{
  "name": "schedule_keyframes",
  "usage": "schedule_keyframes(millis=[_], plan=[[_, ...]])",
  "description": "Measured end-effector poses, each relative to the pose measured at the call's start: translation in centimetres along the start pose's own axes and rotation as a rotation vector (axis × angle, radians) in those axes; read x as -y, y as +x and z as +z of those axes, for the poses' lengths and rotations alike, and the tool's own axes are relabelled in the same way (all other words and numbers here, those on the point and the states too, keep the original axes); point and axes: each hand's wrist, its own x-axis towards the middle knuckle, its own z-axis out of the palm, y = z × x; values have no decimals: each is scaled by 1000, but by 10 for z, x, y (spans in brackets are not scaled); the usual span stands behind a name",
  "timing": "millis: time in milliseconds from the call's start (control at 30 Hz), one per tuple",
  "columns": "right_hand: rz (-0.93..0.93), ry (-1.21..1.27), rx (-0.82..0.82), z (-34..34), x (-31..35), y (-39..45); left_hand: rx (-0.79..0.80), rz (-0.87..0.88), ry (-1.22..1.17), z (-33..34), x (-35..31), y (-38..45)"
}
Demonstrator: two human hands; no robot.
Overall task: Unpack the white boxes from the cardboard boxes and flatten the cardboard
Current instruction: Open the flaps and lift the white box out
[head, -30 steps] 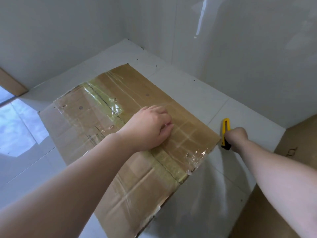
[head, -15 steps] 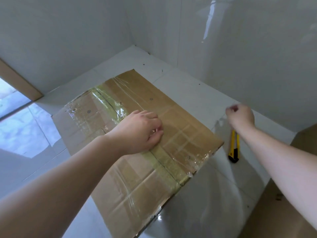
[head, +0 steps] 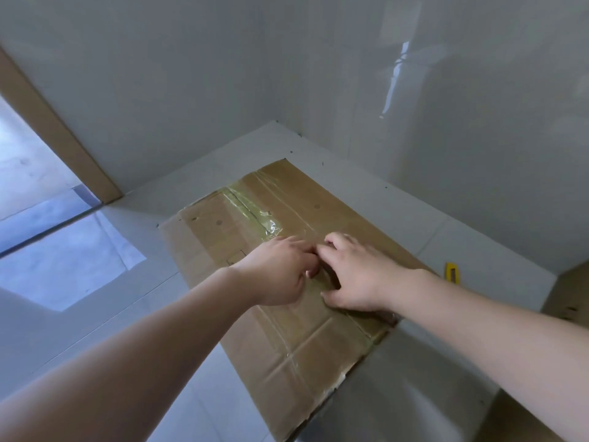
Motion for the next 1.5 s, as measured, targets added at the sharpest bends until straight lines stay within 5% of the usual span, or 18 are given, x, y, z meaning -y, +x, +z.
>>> schedule_keyframes(millis=[233, 567, 767, 967, 1067, 1367, 1500], plan=[[89, 16, 102, -7, 7, -1, 20, 2, 8, 0, -2, 3], [80, -43, 40, -20, 25, 0, -114, 0, -6, -11, 0, 5], [2, 13, -29, -53, 22, -10, -48, -47, 22, -46, -9, -11], [50, -367, -257, -102, -12, -15, -2, -288, 54, -105, 0, -58], [158, -482, -335, -102, -36, -3, 144, -496, 178, -115, 7, -71], [393, -610, -129, -45, -94, 24, 535, -804, 271, -80, 33, -104], [415, -388, -47, -19, -99, 34, 394, -1014, 39, -35, 51, -116]])
